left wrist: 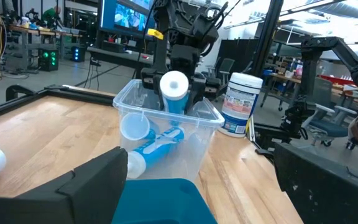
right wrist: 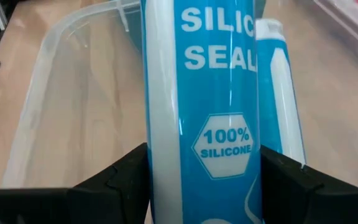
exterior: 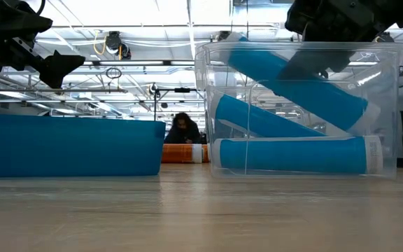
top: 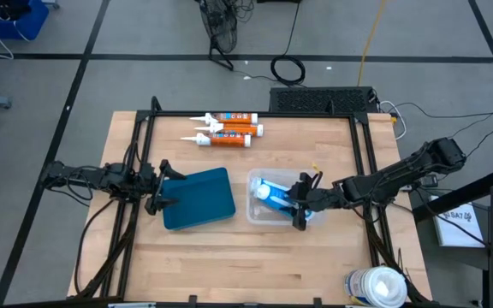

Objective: Pick & place silicon tubes, Sealant and Lysol wipes
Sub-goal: Put the blue sealant bottle into the transparent bin

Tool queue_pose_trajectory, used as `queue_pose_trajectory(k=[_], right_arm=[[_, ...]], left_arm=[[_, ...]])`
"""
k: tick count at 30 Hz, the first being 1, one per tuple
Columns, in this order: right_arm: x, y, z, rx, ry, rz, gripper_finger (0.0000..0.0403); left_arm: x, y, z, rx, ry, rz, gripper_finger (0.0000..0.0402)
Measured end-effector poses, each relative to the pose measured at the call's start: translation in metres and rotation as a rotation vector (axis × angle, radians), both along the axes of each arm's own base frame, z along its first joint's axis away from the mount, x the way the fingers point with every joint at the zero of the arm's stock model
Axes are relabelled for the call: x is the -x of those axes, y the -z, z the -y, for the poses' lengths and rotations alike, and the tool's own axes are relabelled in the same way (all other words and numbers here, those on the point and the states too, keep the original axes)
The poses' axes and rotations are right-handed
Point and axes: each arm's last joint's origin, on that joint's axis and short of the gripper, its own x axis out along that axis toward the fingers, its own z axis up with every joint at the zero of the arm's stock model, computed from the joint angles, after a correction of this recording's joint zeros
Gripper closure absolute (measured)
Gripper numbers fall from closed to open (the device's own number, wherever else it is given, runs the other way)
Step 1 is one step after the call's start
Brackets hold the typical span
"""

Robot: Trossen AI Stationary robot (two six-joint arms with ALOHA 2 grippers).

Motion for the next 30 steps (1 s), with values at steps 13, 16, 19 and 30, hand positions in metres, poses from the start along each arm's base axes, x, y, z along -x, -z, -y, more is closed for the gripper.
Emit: queue_pose_trajectory(k=[13,16,19,30], right_arm=[[0.004,0.012,0.001,-0.062,0.023,0.071,0.0171],[0.002,0.009,0.001,-0.060,0.019,0.107,0.0170],[0.000,0.008,0.000,-0.052,0.005,0.134,0.0170],[-0.002,0.002,-0.001,-0.063,0.001,0.197,0.0170]], left_arm=[[0.000,0.000,0.000,0.000,0.000,0.000,0.0007],[0.000,0.000,0.000,0.000,0.000,0.000,0.0007],[0.000,0.000,0.000,0.000,0.000,0.000,0.0007],[0.000,0.000,0.000,0.000,0.000,0.000,0.0007]])
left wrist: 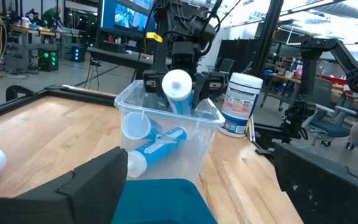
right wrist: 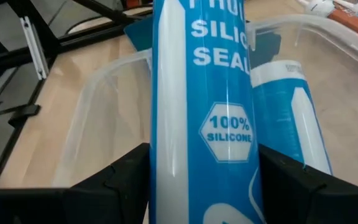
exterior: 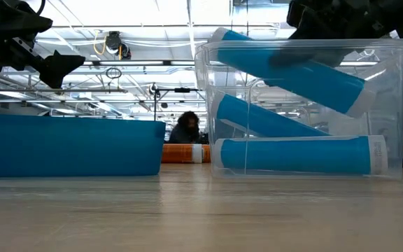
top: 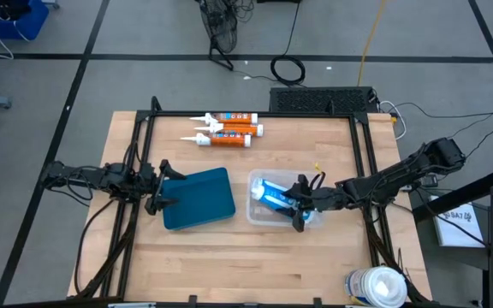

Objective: Pick & place silicon tubes, Sealant and Lysol wipes
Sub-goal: Put the blue sealant bottle into the transparent bin, then put the bottom orange sealant bottle into the blue bin

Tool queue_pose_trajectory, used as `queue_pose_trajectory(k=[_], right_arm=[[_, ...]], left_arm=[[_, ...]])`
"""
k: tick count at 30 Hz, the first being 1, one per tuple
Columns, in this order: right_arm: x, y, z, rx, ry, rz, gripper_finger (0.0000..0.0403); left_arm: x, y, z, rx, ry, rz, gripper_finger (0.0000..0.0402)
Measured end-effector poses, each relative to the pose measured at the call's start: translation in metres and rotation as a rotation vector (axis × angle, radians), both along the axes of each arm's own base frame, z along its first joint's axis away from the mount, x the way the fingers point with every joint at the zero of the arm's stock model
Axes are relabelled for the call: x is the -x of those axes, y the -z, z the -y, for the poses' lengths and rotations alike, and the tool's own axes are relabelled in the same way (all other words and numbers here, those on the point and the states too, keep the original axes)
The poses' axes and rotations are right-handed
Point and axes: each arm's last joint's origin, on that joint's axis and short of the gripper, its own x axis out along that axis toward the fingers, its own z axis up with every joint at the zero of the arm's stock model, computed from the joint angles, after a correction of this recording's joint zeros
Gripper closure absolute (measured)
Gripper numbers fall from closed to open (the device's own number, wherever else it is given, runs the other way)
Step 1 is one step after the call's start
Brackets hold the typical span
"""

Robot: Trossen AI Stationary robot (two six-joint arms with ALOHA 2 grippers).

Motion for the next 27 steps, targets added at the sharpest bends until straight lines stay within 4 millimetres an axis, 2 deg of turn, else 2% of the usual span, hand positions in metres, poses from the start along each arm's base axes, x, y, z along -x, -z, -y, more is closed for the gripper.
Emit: queue_pose_trajectory(k=[8,17,22,27], right_arm=[[-0.001,-0.003,0.000,-0.009,0.008,0.027,0.0161],[-0.002,-0.006,-0.001,-0.023,0.006,0.056,0.0097],[-0.006,-0.016,-0.002,-0.060,-0.004,0.159,0.0080],[-0.004,-0.029,-0.004,-0.105,-0.092,0.244,0.0079]], left_arm=[[0.000,0.000,0.000,0.000,0.000,0.000,0.0007],[0.000,0.000,0.000,0.000,0.000,0.000,0.0007],[0.000,0.000,0.000,0.000,0.000,0.000,0.0007],[0.000,0.000,0.000,0.000,0.000,0.000,0.0007]])
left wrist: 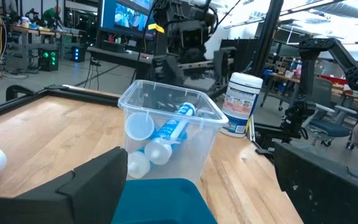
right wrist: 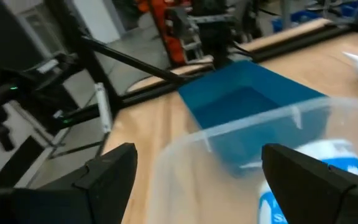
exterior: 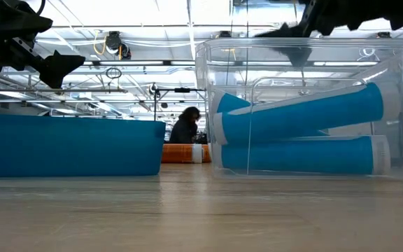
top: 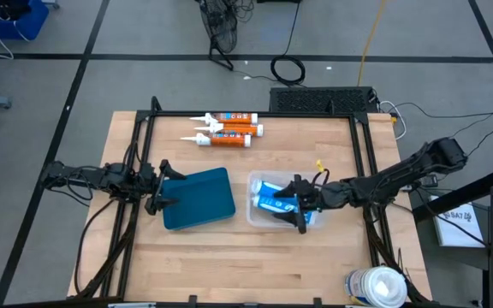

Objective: Pick & place silicon tubes, Sealant and Lysol wipes
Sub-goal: Put the bottom orange sealant bottle into the blue bin

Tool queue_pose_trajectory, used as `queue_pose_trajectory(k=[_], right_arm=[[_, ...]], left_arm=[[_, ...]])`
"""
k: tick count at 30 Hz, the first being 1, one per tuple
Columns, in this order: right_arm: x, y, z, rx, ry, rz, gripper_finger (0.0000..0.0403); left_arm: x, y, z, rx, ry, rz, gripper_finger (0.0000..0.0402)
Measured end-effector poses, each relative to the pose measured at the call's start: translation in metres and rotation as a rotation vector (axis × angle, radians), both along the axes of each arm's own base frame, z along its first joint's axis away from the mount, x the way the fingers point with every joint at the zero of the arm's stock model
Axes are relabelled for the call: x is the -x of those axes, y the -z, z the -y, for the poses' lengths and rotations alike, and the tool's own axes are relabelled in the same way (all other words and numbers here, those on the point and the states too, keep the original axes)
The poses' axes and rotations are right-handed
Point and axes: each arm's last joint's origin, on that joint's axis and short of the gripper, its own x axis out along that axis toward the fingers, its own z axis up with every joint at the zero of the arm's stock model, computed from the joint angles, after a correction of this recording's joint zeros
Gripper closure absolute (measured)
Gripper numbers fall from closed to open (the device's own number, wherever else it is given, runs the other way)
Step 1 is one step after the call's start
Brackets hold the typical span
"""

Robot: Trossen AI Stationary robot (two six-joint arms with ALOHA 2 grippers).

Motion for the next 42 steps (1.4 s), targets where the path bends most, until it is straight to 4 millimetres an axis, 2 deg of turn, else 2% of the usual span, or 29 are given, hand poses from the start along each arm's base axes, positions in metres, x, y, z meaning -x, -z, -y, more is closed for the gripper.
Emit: queue_pose_trajectory(k=[9,14,28,35,40,42], right_arm=[[0.025,-0.029,0.001,-0.007,-0.041,0.071,0.0078],[0.038,-0.038,0.001,0.032,-0.061,0.091,0.0078],[0.040,-0.036,0.002,0.154,-0.079,0.061,0.0078],[0.040,-0.035,0.002,0.159,-0.080,0.053,0.0078],[0.053,-0.040,0.007,0.186,-0.084,0.035,0.0078],[0.059,-0.034,0.009,0.226,-0.091,0.031,0.0078]], left_arm=[[0.000,0.000,0.000,0.000,0.000,0.000,0.0007],[0.000,0.000,0.000,0.000,0.000,0.000,0.0007],[0.000,0.000,0.000,0.000,0.000,0.000,0.0007],[0.000,0.000,0.000,0.000,0.000,0.000,0.0007],[0.000,0.000,0.000,0.000,0.000,0.000,0.0007],[0.000,0.000,0.000,0.000,0.000,0.000,0.0007]])
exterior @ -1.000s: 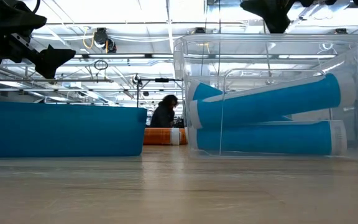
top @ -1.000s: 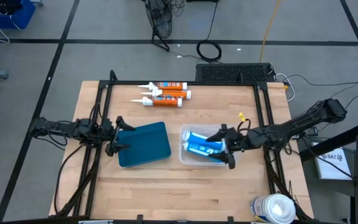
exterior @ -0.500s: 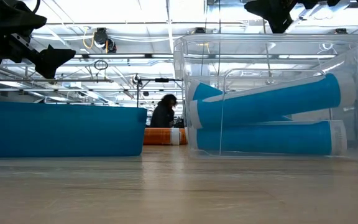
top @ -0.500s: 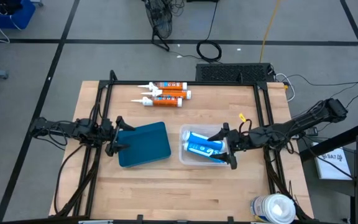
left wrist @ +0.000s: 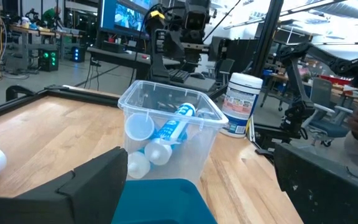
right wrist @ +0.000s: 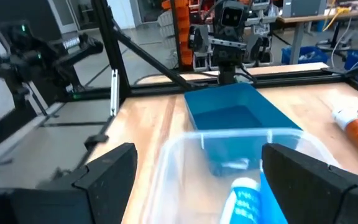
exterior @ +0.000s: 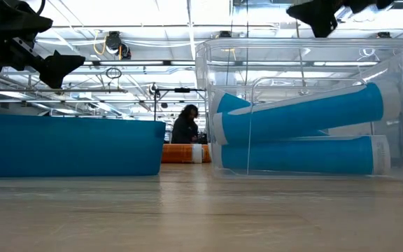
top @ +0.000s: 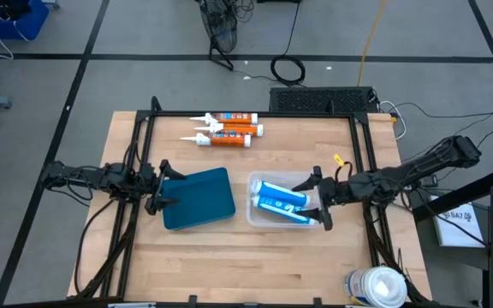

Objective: Pick & place silicon tubes, Sealant and Lysol wipes
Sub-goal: Put the bottom orange sealant bottle into the blue bin

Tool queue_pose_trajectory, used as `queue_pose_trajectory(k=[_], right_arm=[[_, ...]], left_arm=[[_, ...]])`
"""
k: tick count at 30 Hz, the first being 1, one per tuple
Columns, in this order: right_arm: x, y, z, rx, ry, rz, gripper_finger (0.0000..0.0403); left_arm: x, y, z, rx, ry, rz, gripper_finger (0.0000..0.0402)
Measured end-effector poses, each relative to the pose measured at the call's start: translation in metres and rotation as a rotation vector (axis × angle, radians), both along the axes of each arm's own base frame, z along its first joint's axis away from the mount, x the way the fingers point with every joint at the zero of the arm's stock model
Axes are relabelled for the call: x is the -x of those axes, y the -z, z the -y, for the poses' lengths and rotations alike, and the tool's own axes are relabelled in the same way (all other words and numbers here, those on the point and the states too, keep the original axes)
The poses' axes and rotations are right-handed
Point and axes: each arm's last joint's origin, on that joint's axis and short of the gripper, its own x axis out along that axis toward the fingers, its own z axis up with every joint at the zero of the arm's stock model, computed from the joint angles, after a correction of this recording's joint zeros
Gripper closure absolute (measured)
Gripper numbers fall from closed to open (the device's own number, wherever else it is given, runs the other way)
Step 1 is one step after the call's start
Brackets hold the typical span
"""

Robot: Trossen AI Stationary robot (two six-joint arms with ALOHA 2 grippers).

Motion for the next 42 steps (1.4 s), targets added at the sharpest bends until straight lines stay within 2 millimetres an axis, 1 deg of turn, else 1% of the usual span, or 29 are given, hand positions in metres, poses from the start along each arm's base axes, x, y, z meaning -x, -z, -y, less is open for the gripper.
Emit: queue_pose_trajectory(k=[3,9,15,23,26,31,38,42], right_arm=[[0.008,0.018,0.003,0.022,0.000,0.020,0.0078],[0.027,0.056,0.010,0.012,-0.007,0.077,0.0078],[0.047,0.071,0.017,0.018,-0.008,0.166,0.0078],[0.065,0.084,0.024,0.021,-0.007,0.233,0.0078],[0.069,0.081,0.025,0.016,-0.006,0.274,0.0078],[0.075,0.085,0.027,0.065,-0.009,0.241,0.0078],[0.082,0.085,0.030,0.126,-0.012,0.241,0.0078],[0.086,0.090,0.031,0.164,-0.019,0.199,0.0078]], left_arm=[[0.000,0.000,0.000,0.000,0.000,0.000,0.0007],[0.000,0.000,0.000,0.000,-0.001,0.000,0.0007],[0.000,0.000,0.000,0.000,0.000,0.000,0.0007],[0.000,0.000,0.000,0.000,0.000,0.000,0.0007],[0.000,0.000,0.000,0.000,0.000,0.000,0.0007],[0.000,0.000,0.000,0.000,0.000,0.000,0.0007],[0.000,0.000,0.000,0.000,0.000,0.000,0.0007],[0.000,0.000,0.000,0.000,0.000,0.000,0.0007]])
